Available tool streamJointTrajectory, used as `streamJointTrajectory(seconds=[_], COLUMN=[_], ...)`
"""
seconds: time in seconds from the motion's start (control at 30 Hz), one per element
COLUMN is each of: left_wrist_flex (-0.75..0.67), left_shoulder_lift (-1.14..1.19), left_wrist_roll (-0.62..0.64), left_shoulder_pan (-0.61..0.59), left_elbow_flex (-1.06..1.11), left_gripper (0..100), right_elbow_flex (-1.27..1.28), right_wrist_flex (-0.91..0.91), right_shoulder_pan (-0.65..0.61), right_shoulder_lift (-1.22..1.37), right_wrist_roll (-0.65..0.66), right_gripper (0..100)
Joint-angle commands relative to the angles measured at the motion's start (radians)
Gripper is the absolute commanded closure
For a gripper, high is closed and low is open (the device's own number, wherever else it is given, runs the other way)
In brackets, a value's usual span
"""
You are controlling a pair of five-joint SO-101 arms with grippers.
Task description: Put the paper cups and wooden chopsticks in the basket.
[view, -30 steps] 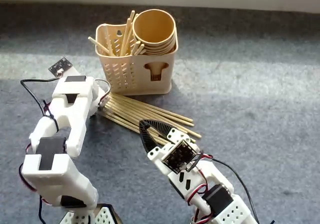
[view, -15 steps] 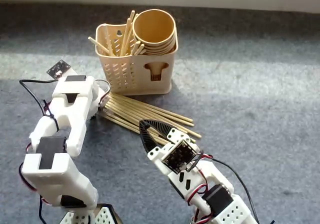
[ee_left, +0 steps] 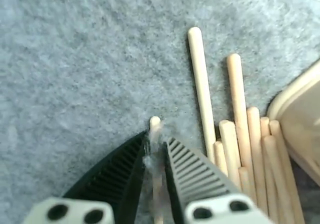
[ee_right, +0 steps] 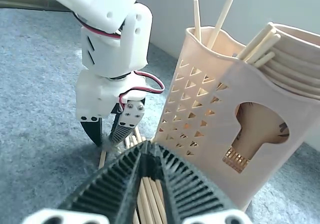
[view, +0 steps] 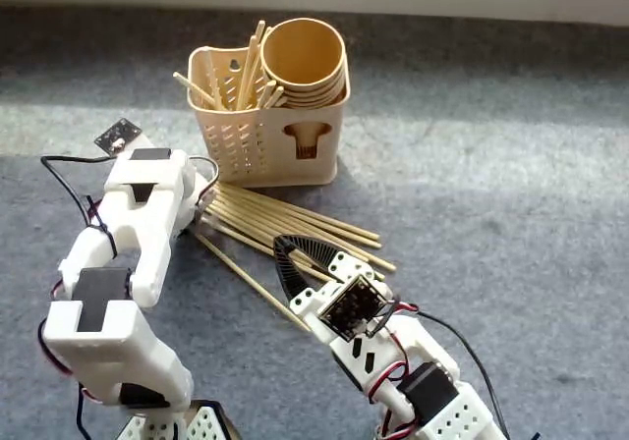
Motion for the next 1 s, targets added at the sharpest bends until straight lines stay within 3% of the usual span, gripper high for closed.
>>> streamJointTrajectory(seconds=[0.0,0.33,0.67,0.97], left_wrist_flex=[0.018,0.071,0.061,0.061], left_shoulder_lift=[-0.005,-0.039,-0.374,-0.605], left_wrist_roll=[0.009,-0.020,-0.054,-0.057], left_shoulder_pan=[-0.007,-0.019,-0.018,-0.018], left_elbow_flex=[-0.005,-0.008,0.160,0.168], left_gripper=[99,99,99,99], right_elbow_flex=[0.093,0.093,0.093,0.093], right_wrist_flex=[0.004,0.004,0.004,0.004], right_shoulder_pan=[-0.005,-0.005,-0.005,-0.005], right_shoulder_lift=[-0.010,-0.010,-0.010,-0.010], right_wrist_roll=[0.011,0.011,0.011,0.011], right_gripper=[99.3,99.3,99.3,99.3])
